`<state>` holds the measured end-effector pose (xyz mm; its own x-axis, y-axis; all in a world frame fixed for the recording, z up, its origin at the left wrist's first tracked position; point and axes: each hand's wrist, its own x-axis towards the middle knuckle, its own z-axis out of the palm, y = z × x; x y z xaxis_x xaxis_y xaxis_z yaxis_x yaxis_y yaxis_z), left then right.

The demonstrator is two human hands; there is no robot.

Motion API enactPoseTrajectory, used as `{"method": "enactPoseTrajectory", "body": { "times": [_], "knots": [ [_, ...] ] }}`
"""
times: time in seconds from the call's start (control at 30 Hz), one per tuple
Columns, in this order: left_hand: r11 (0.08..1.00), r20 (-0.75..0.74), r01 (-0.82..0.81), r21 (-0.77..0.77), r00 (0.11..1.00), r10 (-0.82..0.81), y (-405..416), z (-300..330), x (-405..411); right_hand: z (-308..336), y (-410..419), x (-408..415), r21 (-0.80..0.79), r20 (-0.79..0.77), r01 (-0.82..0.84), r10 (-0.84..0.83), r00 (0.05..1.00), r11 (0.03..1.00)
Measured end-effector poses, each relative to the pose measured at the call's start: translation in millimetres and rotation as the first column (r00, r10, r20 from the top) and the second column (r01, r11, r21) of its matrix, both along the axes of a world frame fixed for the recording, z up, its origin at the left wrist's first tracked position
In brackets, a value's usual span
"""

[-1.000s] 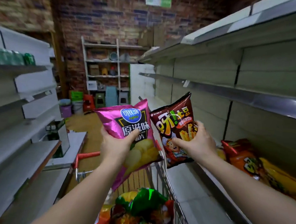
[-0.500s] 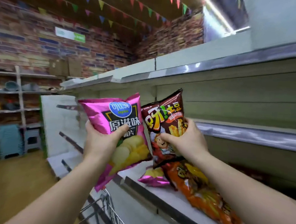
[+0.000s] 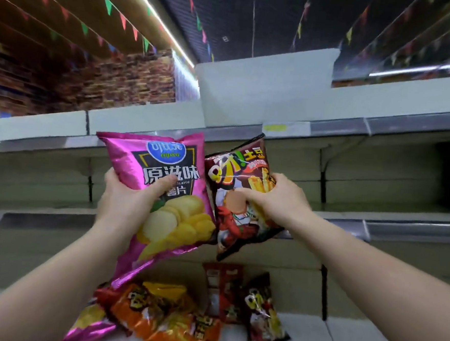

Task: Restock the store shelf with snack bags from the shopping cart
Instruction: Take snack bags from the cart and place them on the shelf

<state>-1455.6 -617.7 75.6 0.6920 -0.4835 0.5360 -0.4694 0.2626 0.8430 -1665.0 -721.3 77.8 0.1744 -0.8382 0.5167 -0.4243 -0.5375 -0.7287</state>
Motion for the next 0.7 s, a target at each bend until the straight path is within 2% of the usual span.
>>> {"method": "enactPoseTrajectory", "body": {
  "times": [0.27, 0.4, 0.7],
  "knots": [
    [0.975, -0.008, 0.221, 0.036, 0.975, -0.221, -64.9, 0.4, -99.9, 4.7, -23.5, -126.9, 0.114, -0.004, 0.116, -0.116, 0.993, 0.987],
    [0.948, -0.025, 0.315, 0.034, 0.949, -0.314, -89.2, 0.4, -149.0, 6.1, -35.7, -182.2, 0.176, 0.044, 0.139, -0.149, 0.988, 0.975],
    [0.888, -0.022, 0.455, 0.071, 0.891, -0.454, -130.8, -5.2, -239.5, 3.5, -44.5, -278.1, 0.209, 0.054, 0.196, -0.211, 0.976, 0.958]
  ]
}}
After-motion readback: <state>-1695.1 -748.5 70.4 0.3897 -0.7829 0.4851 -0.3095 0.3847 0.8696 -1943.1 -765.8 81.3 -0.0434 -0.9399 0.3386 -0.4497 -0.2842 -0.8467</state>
